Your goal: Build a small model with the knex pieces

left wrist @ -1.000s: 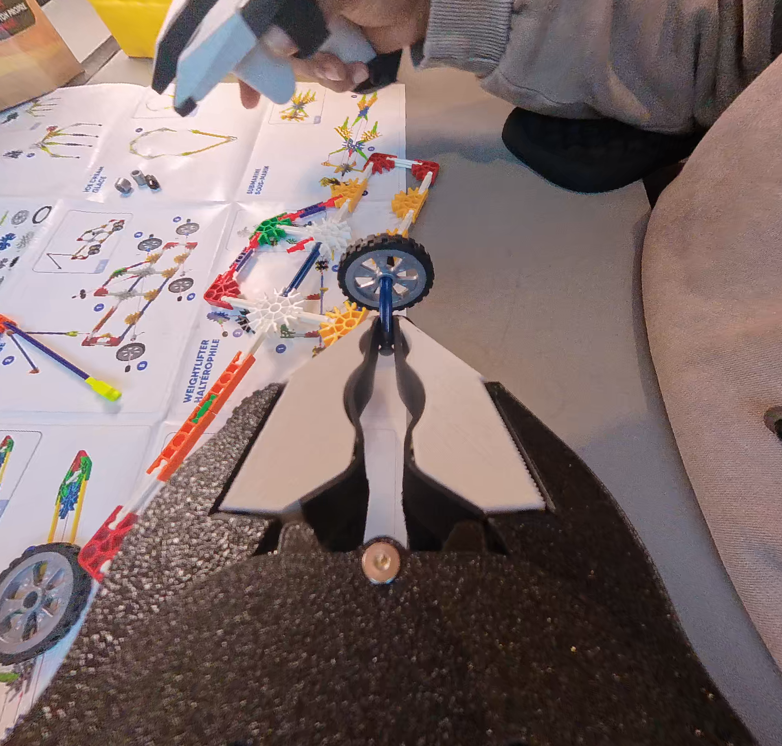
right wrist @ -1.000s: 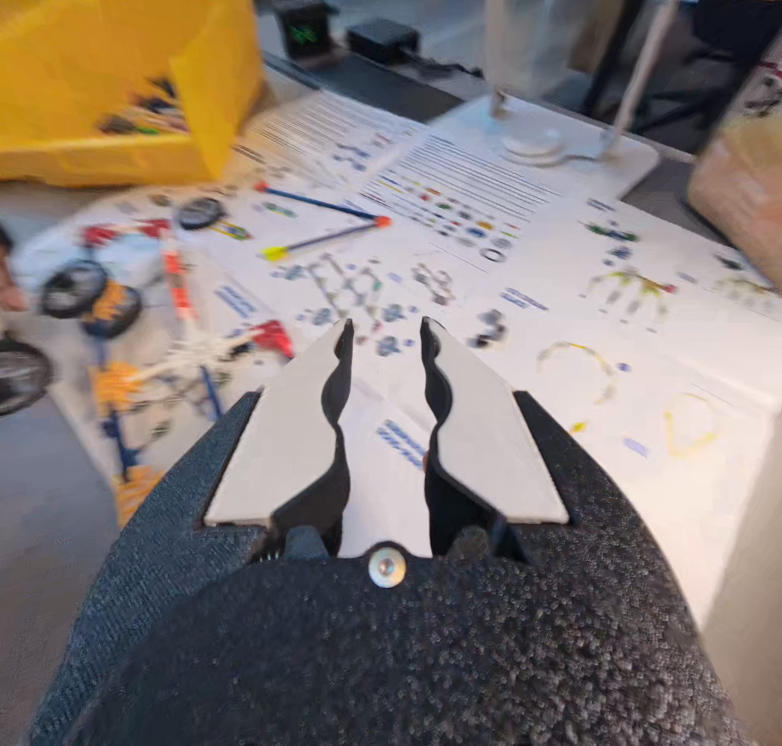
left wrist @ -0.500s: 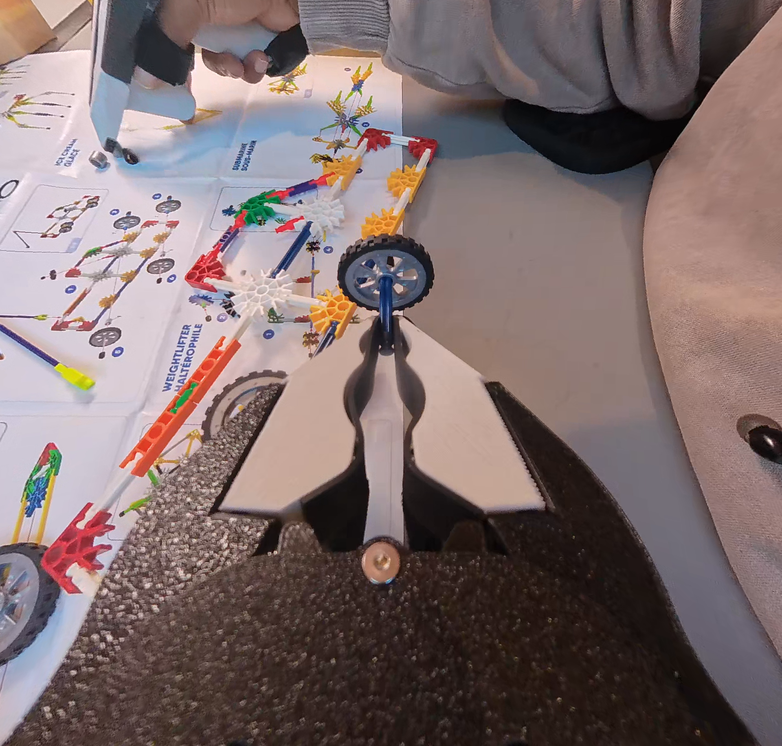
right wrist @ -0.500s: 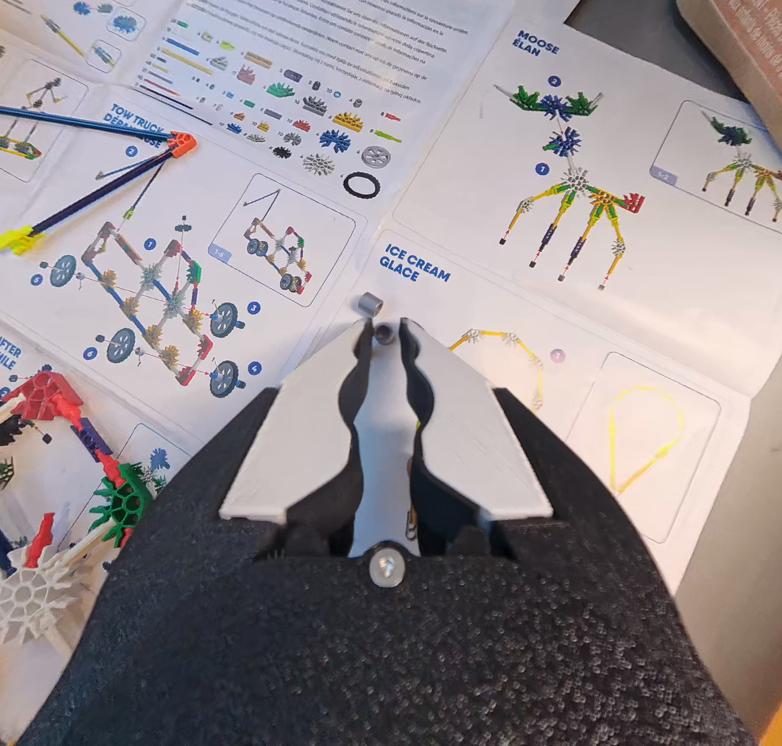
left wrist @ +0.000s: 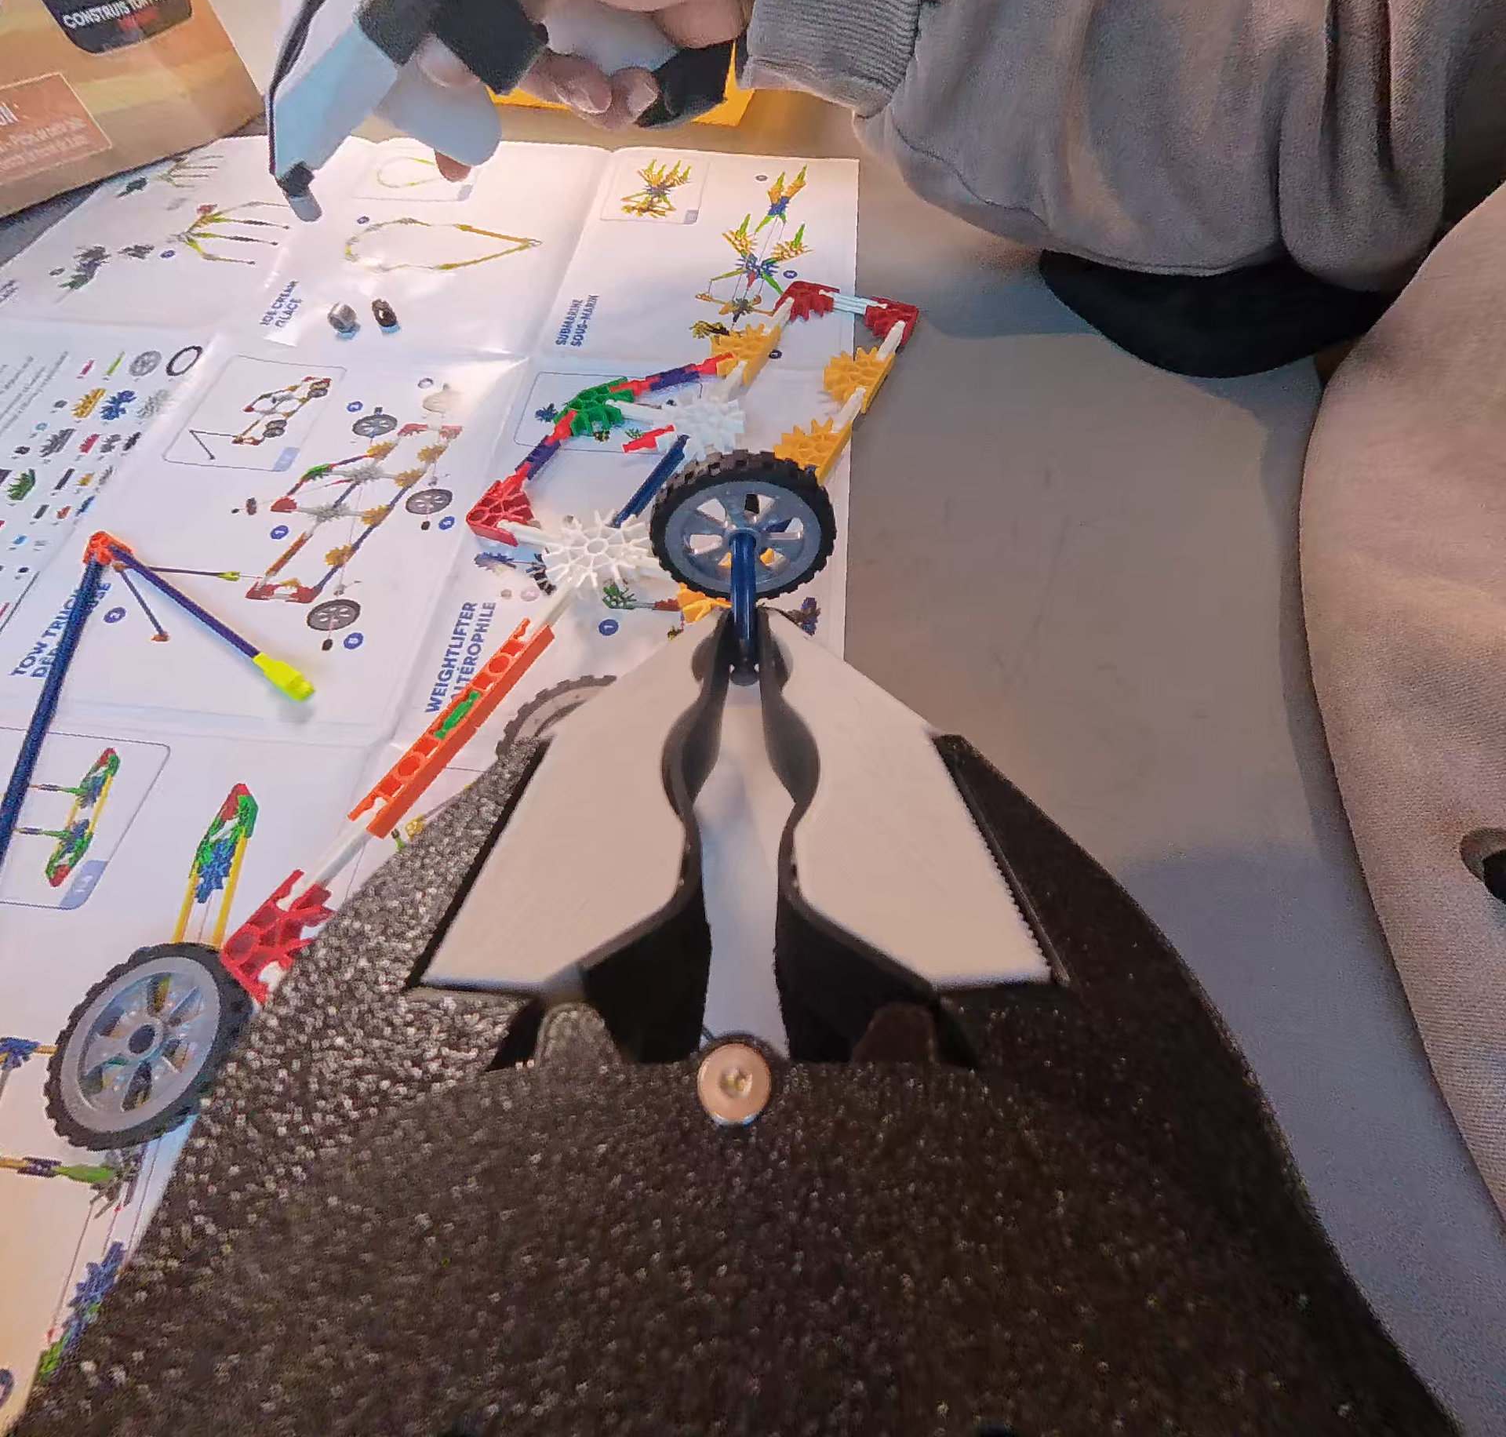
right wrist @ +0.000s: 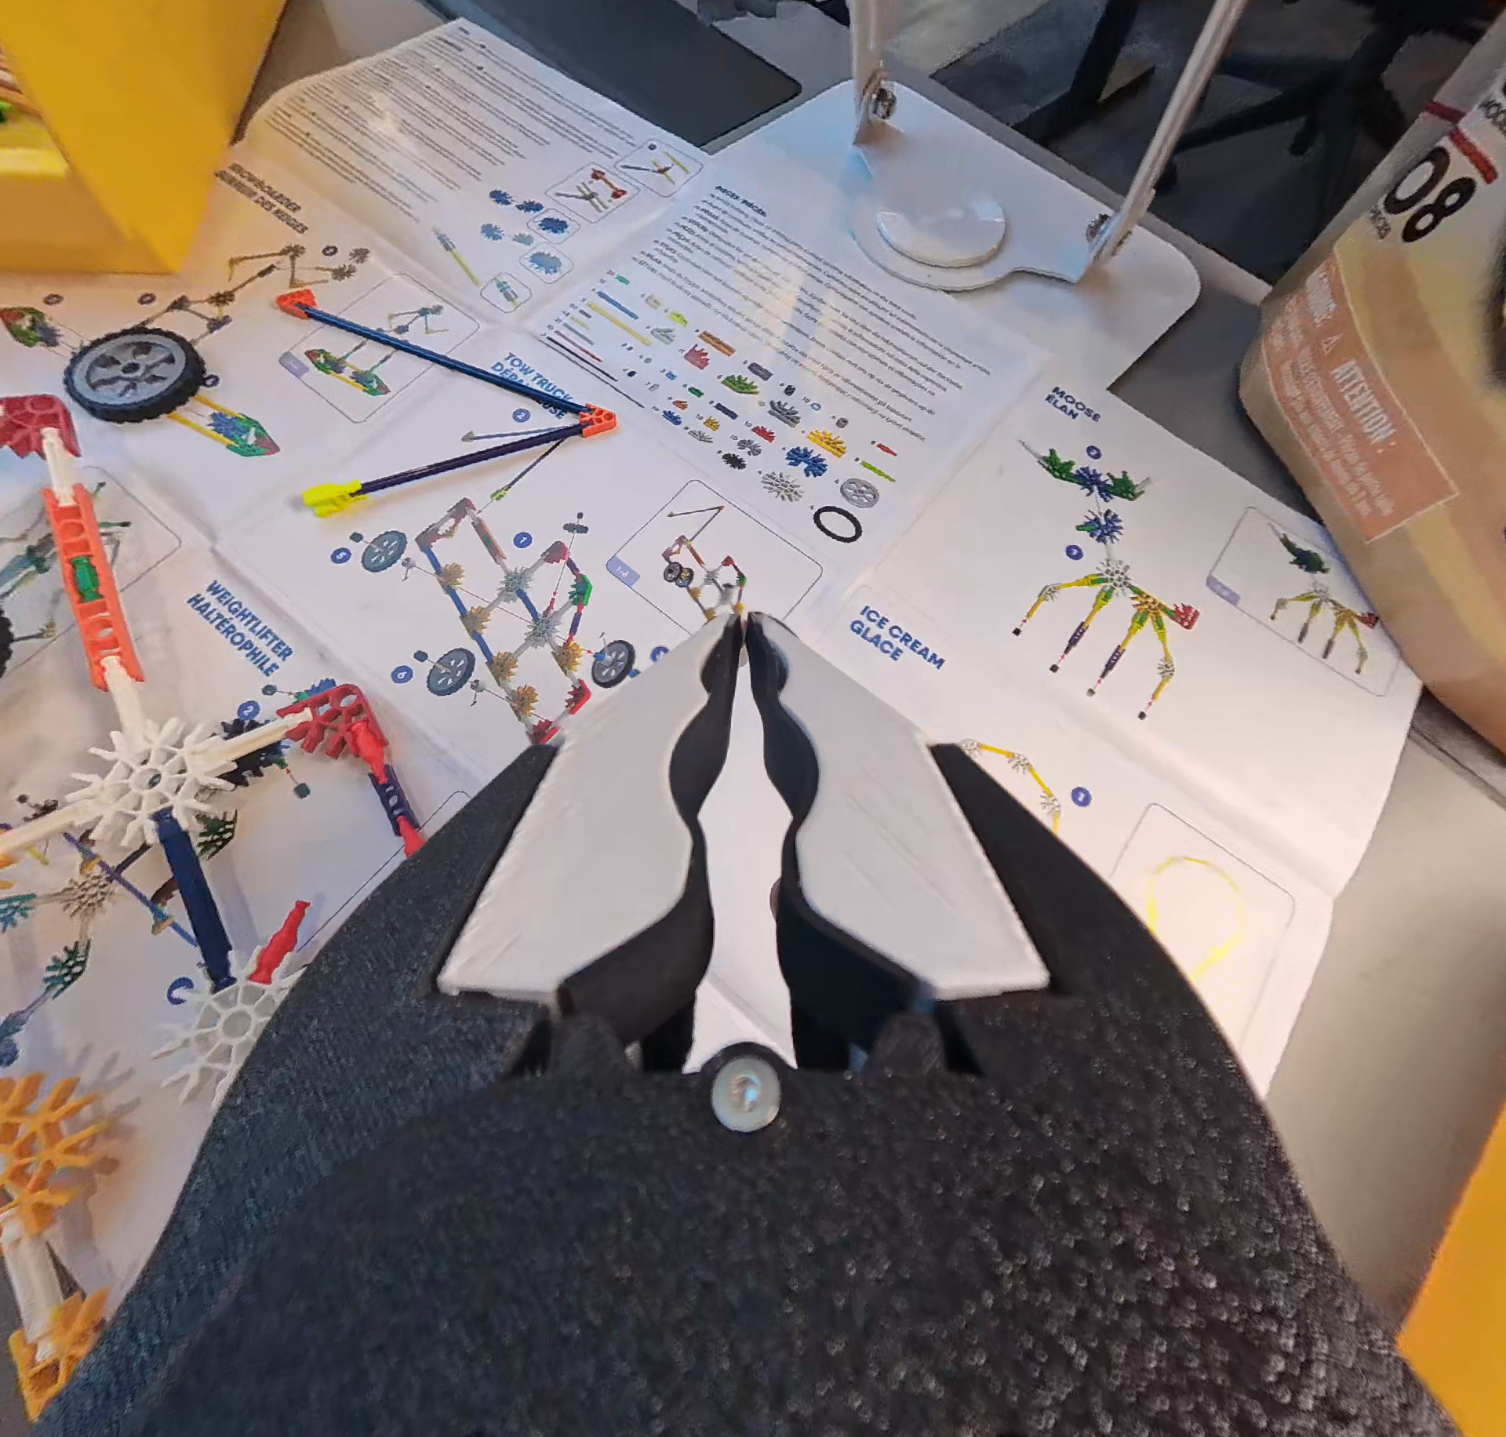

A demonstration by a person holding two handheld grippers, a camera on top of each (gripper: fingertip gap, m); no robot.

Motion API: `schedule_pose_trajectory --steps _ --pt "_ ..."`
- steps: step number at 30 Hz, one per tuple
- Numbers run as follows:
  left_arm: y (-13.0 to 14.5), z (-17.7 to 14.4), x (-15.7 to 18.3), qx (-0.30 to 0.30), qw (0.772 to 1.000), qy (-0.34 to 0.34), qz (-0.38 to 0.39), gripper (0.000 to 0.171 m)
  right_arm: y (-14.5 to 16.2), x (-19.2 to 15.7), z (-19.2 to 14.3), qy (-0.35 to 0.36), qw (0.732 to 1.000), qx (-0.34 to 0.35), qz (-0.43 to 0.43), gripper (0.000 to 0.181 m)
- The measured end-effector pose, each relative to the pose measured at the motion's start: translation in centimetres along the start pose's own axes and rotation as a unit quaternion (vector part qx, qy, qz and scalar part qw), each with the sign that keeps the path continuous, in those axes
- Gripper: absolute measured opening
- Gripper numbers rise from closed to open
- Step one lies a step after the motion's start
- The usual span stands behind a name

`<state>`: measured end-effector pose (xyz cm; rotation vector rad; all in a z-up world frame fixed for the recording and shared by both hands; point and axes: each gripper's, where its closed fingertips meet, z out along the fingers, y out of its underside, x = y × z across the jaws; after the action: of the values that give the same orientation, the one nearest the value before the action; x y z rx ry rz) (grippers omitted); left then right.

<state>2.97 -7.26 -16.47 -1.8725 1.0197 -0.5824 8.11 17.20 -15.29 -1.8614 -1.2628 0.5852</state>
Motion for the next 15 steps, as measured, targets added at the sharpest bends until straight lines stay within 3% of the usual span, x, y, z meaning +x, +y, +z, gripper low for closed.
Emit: schedule_pose_trajectory --steps 7,15 --pt "-0.1 0.0 0.3 -0.001 1.0 0.0 0.008 0.003 1.7 1.1 1.4 -0.009 0.999 -0.008 0.046 0.0" --pt "-0.1 -0.1 0.3 -0.001 1.0 0.001 0.008 0.003 -0.2 -5.8 0.4 -0.163 0.985 0.028 0.047 0.0"
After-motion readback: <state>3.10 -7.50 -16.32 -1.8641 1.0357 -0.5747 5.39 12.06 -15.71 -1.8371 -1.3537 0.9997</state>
